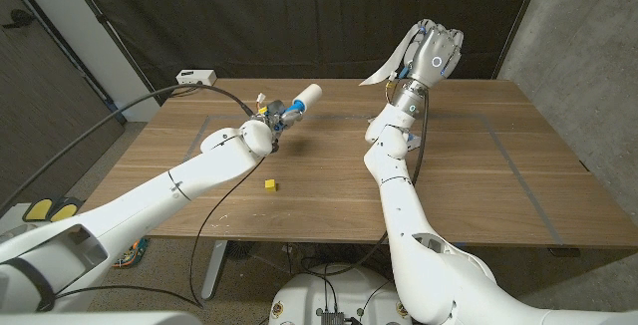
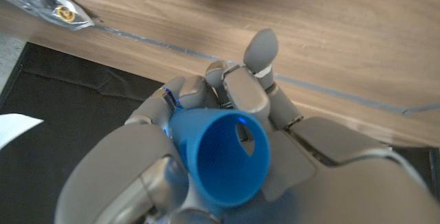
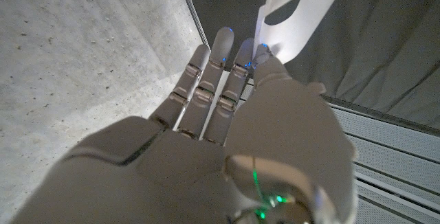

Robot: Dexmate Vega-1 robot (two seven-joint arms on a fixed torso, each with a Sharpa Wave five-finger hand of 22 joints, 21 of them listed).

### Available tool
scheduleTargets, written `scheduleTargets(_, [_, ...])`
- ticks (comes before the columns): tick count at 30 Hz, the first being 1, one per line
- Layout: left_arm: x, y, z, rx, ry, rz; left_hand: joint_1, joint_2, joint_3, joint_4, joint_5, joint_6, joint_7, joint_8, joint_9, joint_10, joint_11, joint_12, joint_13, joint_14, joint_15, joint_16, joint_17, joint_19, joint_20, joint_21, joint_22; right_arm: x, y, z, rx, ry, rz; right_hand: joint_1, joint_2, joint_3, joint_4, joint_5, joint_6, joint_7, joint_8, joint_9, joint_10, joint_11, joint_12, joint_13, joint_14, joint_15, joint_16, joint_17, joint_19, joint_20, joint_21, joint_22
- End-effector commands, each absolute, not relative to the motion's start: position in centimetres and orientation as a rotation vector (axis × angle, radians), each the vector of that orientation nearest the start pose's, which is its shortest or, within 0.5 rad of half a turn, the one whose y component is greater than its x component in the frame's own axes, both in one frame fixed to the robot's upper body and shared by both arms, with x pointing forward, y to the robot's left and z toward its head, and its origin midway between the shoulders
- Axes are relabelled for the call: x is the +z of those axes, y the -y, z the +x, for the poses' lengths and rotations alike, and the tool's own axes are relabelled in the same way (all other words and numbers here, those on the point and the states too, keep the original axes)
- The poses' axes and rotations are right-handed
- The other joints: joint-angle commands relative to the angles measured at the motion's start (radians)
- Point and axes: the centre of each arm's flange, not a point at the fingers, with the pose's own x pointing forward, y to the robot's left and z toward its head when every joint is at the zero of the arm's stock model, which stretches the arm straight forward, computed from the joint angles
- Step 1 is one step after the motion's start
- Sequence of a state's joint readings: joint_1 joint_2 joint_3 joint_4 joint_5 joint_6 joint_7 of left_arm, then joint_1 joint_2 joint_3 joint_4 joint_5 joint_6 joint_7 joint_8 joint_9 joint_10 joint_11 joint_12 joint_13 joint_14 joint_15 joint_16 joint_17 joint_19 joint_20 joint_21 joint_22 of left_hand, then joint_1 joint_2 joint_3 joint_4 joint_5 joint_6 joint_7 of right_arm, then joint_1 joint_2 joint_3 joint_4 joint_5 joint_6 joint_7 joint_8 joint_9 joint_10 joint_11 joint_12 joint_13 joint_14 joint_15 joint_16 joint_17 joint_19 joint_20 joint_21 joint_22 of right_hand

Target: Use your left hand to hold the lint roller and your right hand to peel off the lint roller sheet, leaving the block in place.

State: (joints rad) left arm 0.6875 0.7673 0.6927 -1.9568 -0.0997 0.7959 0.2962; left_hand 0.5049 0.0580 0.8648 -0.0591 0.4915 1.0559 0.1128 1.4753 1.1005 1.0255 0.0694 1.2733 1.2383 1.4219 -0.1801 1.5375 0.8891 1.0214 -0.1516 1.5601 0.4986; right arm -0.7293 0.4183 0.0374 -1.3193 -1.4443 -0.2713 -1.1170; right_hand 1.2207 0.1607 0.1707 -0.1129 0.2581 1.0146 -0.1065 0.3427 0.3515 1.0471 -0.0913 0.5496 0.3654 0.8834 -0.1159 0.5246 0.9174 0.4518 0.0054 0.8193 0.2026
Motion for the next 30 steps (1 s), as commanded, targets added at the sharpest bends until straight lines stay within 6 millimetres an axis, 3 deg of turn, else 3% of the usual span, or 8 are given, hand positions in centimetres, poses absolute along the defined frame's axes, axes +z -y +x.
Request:
scheduleTargets(1, [5.5, -19.5, 56.3, -0.255, 0.959, 0.561, -0.097, 0.113, 0.081, 0.088, -0.004, 0.07, -0.028, -0.001, -0.004, 0.195, -0.17, 0.3, 0.002, -0.001, -0.001, -0.01, -0.011, -0.004, 0.001, 0.002, -0.003, 8.1, 16.6, 57.1, -1.359, 0.683, -0.545, 0.022, -0.01, 0.008, -0.014, -0.009, 0.042, 0.058, 0.007, 0.008, 0.021, 0.01, 0.008, 0.054, 0.019, -0.071, 0.016, 0.017, 0.006, 0.018, 0.014, 0.006])
scheduleTargets(7, [5.9, -19.2, 55.7, -0.286, 0.983, 0.584, -0.099, 0.113, 0.078, 0.087, -0.007, 0.081, -0.019, 0.006, -0.001, 0.209, -0.162, 0.303, 0.002, 0.005, 0.003, -0.006, -0.017, -0.001, 0.003, 0.01, 0.001, 7.6, 17.5, 57.2, -1.332, 0.62, -0.418, 0.024, -0.017, 0.016, -0.024, -0.025, 0.051, 0.081, 0.012, 0.017, 0.04, 0.028, 0.021, 0.063, 0.034, -0.053, 0.025, 0.025, 0.004, 0.038, 0.025, 0.008])
scheduleTargets(13, [6.3, -18.9, 55.2, -0.388, 1.015, 0.489, -0.099, 0.116, 0.081, 0.087, -0.007, 0.087, -0.017, 0.023, 0.023, 0.218, -0.158, 0.303, 0.003, 0.01, 0.004, 0.022, 0.007, 0.006, 0.005, 0.023, 0.048, 6.5, 18.4, 57.3, -1.315, 0.579, -0.335, 0.026, -0.018, 0.021, -0.03, -0.035, 0.055, 0.094, 0.014, 0.024, 0.042, 0.033, 0.025, 0.069, 0.034, -0.046, 0.037, 0.041, 0.002, 0.045, 0.033, 0.009])
scheduleTargets(24, [4.9, -19.8, 55.5, -0.47, 1.042, 0.271, -0.1, 0.116, 0.085, 0.089, -0.004, 0.085, -0.021, 0.026, 0.031, 0.218, -0.164, 0.302, 0.003, 0.007, 0.005, 0.022, 0.025, 0.011, 0.004, 0.01, 0.064, 5.2, 19.9, 57.5, -1.281, 0.436, -0.245, 0.019, -0.008, 0.034, -0.029, -0.048, 0.038, 0.095, 0.009, 0.035, 0.018, 0.043, 0.018, 0.073, 0.025, -0.036, 0.031, 0.042, -0.006, 0.055, 0.045, 0.011])
scheduleTargets(30, [4.1, -20.3, 54.9, -0.457, 1.067, 0.225, -0.103, 0.113, 0.084, 0.088, -0.003, 0.088, -0.024, 0.016, 0.015, 0.215, -0.164, 0.301, 0.002, 0.004, 0.006, 0.011, 0.016, 0.008, 0.005, -0.005, 0.03, 5.0, 20.4, 57.5, -1.215, 0.352, -0.233, 0.011, 0.002, 0.042, -0.024, -0.055, 0.013, 0.079, -0.004, 0.035, -0.006, 0.05, 0.001, 0.062, 0.034, -0.032, 0.019, 0.017, -0.005, 0.057, 0.055, 0.011])
